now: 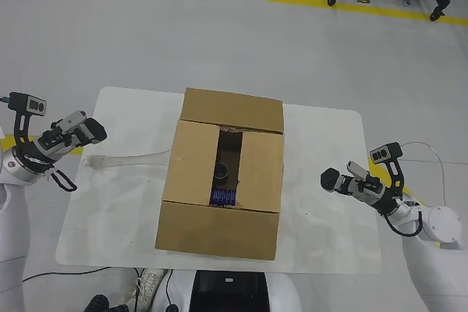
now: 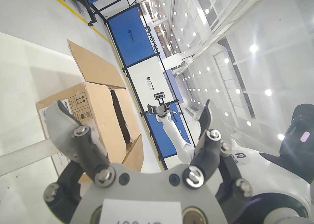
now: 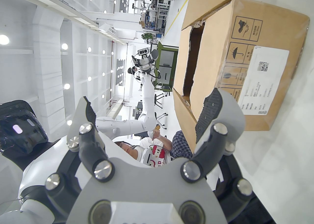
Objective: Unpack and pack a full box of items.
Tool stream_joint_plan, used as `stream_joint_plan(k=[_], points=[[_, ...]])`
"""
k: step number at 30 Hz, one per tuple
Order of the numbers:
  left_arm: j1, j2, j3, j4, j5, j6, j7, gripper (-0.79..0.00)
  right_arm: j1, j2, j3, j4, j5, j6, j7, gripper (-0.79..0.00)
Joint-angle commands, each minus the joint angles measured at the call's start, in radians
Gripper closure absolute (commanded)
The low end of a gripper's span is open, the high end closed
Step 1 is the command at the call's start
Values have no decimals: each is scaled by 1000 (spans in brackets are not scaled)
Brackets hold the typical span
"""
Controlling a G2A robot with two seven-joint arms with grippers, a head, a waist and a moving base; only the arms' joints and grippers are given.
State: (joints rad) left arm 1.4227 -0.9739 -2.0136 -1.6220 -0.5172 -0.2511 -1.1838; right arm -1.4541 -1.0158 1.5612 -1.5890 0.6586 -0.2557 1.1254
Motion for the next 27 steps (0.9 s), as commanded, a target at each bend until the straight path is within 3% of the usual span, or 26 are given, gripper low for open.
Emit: stream_joint_plan(k=[1,14,21,27], points=[[0,0,0,0,0,0,0,-785,1,0,-3,-6,-2,1,-4,-785],[0,0,0,0,0,0,0,-785,121,-26,-221,-130,-99,127,-97,-785],[0,0,0,0,0,0,0,-785,207,-50,-384,-140,-148,231,-151,-785],[0,0,0,0,0,0,0,-785,259,-67,-470,-131,-203,257,-211,-785]])
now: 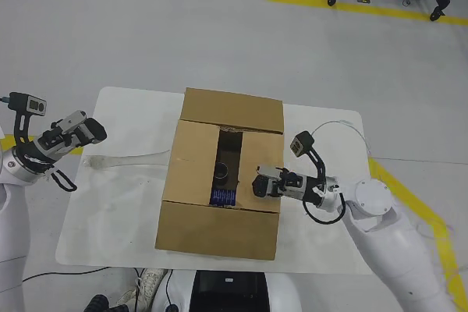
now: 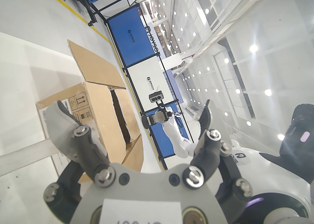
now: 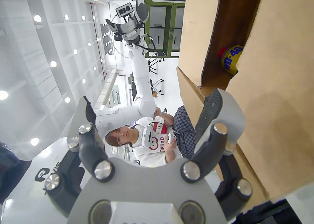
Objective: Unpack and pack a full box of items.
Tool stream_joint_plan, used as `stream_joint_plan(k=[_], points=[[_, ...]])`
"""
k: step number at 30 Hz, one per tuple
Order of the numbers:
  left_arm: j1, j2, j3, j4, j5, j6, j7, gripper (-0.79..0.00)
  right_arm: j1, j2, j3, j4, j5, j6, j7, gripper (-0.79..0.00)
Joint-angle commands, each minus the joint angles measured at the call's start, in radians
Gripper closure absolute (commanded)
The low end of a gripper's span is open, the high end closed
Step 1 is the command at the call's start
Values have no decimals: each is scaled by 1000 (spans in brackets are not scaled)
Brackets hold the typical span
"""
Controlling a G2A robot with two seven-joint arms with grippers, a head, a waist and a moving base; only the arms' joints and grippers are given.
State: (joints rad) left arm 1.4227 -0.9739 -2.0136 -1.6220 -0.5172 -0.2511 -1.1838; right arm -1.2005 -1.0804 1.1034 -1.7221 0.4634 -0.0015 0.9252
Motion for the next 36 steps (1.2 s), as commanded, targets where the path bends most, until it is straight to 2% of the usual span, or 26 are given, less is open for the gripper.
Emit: stream_joint_plan(k=[1,5,26,31,36], points=[[0,0,0,0,0,0,0,-785,10,-5,-25,3,-17,6,-21,-785],[0,0,0,0,0,0,0,-785,23,-14,-61,8,-37,9,-51,-785],[0,0,0,0,0,0,0,-785,23,-14,-61,8,-37,9,-51,-785],[1,0,1,-1,2,2,5,-785,66,-32,-136,7,-66,26,-79,-785],[22,4,6,-32,97,10,56,-785,144,-62,-228,70,-74,14,-90,-785]])
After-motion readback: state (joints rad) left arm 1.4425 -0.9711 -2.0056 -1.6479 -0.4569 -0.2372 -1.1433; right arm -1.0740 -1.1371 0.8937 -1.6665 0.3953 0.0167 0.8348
